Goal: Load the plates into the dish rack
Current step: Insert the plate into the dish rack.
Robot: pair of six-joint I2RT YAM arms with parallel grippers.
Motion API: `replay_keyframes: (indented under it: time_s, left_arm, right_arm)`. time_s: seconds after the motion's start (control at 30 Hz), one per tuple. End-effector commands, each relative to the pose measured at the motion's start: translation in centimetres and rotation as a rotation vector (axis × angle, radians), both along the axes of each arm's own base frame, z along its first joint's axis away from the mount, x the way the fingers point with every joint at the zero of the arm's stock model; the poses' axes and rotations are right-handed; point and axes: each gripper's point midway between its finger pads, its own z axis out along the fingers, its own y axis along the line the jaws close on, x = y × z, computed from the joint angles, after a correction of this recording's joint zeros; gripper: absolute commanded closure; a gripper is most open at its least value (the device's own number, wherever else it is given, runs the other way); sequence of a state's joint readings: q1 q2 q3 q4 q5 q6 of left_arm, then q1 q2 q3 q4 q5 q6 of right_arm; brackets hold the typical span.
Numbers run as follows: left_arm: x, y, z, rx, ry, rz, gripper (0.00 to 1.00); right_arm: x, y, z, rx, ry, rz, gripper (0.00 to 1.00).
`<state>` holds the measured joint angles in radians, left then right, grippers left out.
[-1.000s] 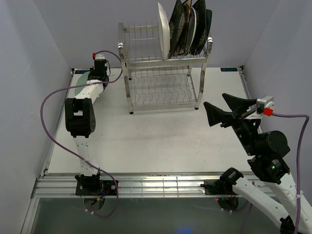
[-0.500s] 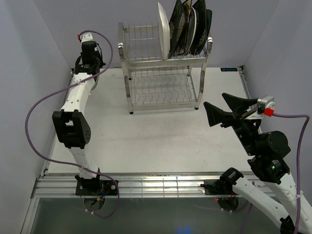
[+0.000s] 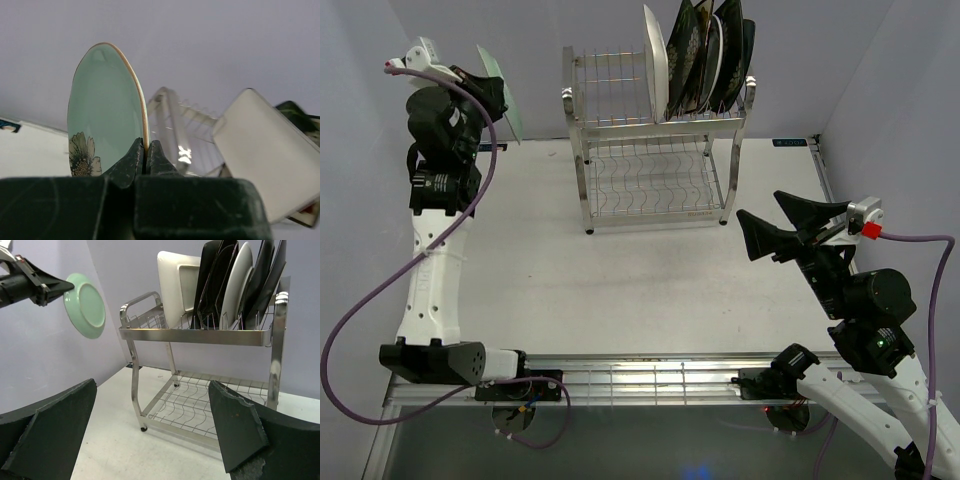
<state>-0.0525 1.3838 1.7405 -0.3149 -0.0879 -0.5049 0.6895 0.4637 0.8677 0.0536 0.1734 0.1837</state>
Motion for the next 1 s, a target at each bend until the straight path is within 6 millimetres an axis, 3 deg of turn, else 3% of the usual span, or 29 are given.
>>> replay_keyframes:
  time_s: [0.0,0.23,0.27,0.47,0.57,0.97]
  left_arm:
    - [-5.4,-3.0,8.8,-0.081,-0.294,-0.185,1.0]
    - [-11.5,-4.5,13.4,-0.088,-0.465,-0.302,1.0]
    - [-13.2,-4.8,14.8,-0.093,-0.525,-0.328,1.0]
    - [-16.5,-6.9,16.2,-0.117,-0.596,-0.479,1.0]
    - [-17.1,-7.9,16.8,-0.143,-0.599,-0.559,1.0]
    - [-15.3,-9.8,17.9,-0.207,-0.631,-0.688,1.0]
  right_arm:
    - [-0.6,-0.1,1.4,0.039,-0.039,0.02,0.02]
    - [-0.5,0.2,1.3,0.036,-0.035,0.027,0.02]
    - [-0.5,0.3,1.3,0.035,-0.034,0.03,0.02]
    - [-0.2,0.8,1.1,0.025,-0.029,0.045,0.02]
    - [-0.1,1.0,1.1,0.023,-0.026,0.045,0.02]
    - [-0.1,0.8,1.1,0.024,-0.025,0.037,0.02]
